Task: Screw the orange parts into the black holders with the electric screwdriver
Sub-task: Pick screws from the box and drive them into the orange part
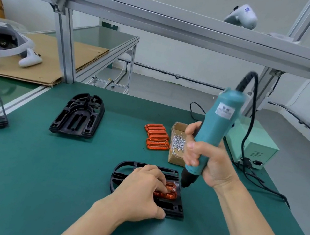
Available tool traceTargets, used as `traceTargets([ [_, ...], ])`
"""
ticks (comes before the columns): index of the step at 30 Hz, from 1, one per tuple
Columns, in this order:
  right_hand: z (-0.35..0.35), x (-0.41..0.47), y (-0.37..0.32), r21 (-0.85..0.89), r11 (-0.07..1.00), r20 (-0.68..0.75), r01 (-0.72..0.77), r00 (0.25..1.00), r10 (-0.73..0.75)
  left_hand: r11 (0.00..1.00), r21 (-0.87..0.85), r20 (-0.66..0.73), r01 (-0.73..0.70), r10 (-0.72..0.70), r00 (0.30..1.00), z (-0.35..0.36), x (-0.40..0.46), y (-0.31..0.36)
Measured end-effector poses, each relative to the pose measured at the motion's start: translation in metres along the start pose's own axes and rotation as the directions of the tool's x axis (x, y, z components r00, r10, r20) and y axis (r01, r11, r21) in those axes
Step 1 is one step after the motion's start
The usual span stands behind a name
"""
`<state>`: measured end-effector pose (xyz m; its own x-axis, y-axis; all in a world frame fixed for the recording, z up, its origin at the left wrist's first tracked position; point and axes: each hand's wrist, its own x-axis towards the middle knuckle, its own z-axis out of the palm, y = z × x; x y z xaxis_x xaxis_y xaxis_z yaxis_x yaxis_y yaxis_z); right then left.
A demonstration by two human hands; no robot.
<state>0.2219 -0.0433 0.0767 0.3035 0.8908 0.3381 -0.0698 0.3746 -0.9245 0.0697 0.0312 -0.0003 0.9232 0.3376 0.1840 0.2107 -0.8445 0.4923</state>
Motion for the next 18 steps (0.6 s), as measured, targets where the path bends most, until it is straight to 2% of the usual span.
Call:
traceTargets([
  [3, -0.009, 0.014, -0.028, 0.066, 0.995, -0.038, 0.076, 0.997, -0.073, 1.000, -0.002, 0.004, 0.001, -0.001, 1.000, -0.001, 0.000, 0.000],
  [8, -0.025, 0.011, -0.043, 0.148, 0.963, -0.309, 0.223, 0.936, -0.170, 0.999, 0.025, 0.001, -0.026, 0.026, 1.000, 0.001, -0.005, 0.000],
  [14, -0.029, -0.016, -0.010, 0.104, 0.907, -0.641, 0.408, 0.724, -0.252, 0.999, 0.018, 0.019, -0.035, 0.035, 0.999, -0.004, -0.004, 0.003],
  [18, -0.033, -0.032, 0.013, 0.092, 0.883, -0.750, 0.461, 0.615, -0.243, 0.998, -0.065, -0.023, -0.014, 0.012, 1.000, -0.016, 0.006, 0.010],
])
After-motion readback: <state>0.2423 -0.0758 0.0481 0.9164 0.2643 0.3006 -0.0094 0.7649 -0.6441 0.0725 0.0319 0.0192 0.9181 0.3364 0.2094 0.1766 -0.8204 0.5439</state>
